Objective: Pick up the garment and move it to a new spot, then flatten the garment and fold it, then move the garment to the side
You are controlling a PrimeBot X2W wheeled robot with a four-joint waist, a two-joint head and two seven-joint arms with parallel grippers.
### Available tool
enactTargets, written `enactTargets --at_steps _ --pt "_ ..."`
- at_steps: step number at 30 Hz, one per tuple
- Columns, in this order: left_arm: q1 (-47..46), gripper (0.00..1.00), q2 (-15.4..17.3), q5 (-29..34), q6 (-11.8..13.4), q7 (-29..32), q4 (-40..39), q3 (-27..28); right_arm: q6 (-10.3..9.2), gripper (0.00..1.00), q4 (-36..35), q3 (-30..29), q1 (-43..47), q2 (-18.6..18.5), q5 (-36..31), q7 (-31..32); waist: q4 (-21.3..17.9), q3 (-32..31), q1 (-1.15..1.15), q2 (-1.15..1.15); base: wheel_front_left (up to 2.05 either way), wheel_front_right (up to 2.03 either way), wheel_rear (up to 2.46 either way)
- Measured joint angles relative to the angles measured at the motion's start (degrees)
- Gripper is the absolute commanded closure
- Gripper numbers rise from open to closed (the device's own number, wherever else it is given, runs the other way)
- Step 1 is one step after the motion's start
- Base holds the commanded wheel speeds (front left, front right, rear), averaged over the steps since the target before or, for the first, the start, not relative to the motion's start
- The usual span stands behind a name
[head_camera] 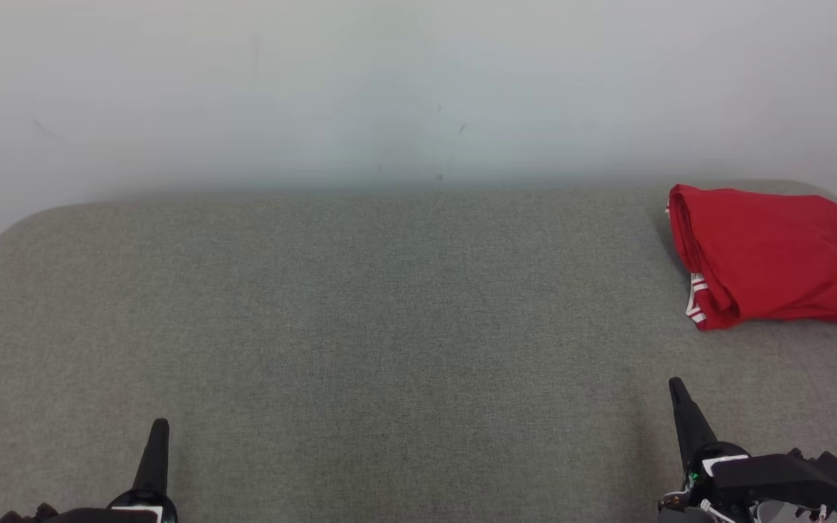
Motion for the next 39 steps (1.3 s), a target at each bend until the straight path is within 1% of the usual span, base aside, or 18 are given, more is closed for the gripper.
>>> enactTargets --at_steps 28,39 --pt "-2.1 1.0 0.0 -12.4 -0.3 2.9 0.3 0.1 0.0 1.0 -0.3 -0.7 -1.5 0.6 10.7 3.0 0.4 0.8 0.0 0.0 0.0 0.0 0.0" --pt "-2.2 1.0 -0.1 -12.7 -0.3 3.0 0.4 0.1 0.0 1.0 -0.4 -0.7 -1.6 0.7 11.1 3.0 0.4 0.8 0.0 0.0 0.0 0.0 0.0"
